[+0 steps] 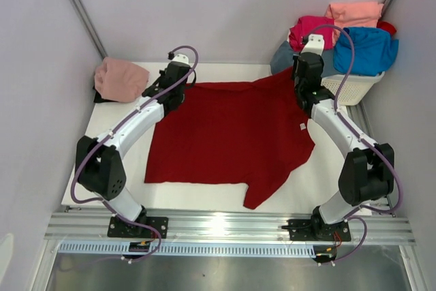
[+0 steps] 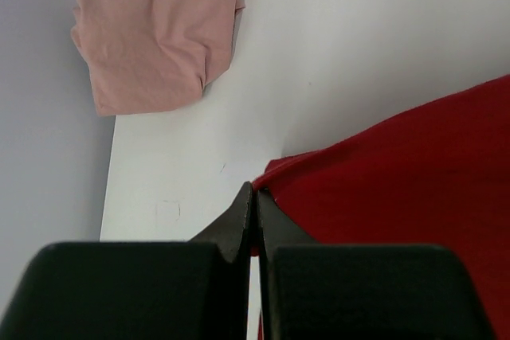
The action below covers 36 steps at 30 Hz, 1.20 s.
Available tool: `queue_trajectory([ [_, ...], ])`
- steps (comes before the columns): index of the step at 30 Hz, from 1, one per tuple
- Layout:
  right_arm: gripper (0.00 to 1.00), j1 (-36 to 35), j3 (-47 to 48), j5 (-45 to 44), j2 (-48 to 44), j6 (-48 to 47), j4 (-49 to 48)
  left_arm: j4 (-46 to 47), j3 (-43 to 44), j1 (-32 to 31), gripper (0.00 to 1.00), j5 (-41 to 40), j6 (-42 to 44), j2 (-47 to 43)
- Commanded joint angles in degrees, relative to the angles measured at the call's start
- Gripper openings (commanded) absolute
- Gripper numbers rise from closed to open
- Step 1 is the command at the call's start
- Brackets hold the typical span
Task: Fold and stack the t-shirts
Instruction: Fold the flattened tshirt in 1/3 of the way
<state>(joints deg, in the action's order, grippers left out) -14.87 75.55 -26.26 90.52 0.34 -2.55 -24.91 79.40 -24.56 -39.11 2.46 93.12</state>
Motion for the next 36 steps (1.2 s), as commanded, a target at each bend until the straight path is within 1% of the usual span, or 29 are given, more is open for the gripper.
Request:
queue_trajectory([
  [1,0.00,0.02,1.36,1.21,1.85,3.18,-3.34,-0.67,3.83,0.47,0.01,-2.20,-3.69,0.39],
  [6,0.00,-1.39,1.71,0.95,4.22,2.83,-3.34,-1.55,4.45,0.47,0.01,-2.46,-4.13,1.19],
  [14,0.00,-2.88,-0.40,-1.07,2.74,3.09,-2.38,-0.50,2.87,0.47,0.01,-2.72,-3.60,-0.13],
  [20,0.00,-2.35,-4.97,-6.43,-0.96,3.61,-1.94,1.35,0.41,0.56,0.01,-3.60,-2.99,-1.45],
  [23,0.00,-0.43,-6.03,-9.68,-2.80,5.37,0.52,1.44,-1.35,0.82,0.01,-5.01,-3.42,-1.89],
  [26,0.00,0.90,-5.76,-10.65,-2.46,7.48,3.41,1.00,-2.84,1.09,0.01,-5.10,-5.18,-1.98],
  [29,0.00,0.64,-4.97,-11.87,-1.23,11.86,9.74,-1.98,-2.93,1.26,0.01,-5.36,-8.43,-1.45],
  [34,0.00,-1.12,-6.20,-13.11,-2.28,19.68,15.10,-6.46,-4.51,1.88,0.00,-5.28,-15.98,-1.36],
  [36,0.00,-2.70,-7.69,-13.90,-2.89,20.84,15.55,-7.70,-5.91,2.14,0.01,-2.73,-20.27,-1.71],
])
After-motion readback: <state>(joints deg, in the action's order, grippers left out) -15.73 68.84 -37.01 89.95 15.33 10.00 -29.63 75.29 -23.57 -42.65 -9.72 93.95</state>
